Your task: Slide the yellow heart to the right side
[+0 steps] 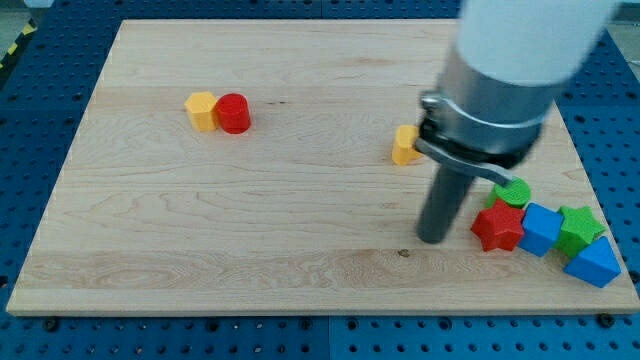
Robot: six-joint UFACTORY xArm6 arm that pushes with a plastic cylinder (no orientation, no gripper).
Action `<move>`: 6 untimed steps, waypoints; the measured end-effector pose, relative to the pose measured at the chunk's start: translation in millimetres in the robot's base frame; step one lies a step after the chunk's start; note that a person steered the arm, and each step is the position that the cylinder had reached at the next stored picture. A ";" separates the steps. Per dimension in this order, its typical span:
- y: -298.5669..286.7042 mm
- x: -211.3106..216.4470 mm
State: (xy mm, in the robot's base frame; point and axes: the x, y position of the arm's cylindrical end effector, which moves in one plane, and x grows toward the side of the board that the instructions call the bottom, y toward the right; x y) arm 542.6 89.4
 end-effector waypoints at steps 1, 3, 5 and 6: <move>-58.3 -44.7; 14.4 -90.5; 15.9 -118.5; -7.6 -172.7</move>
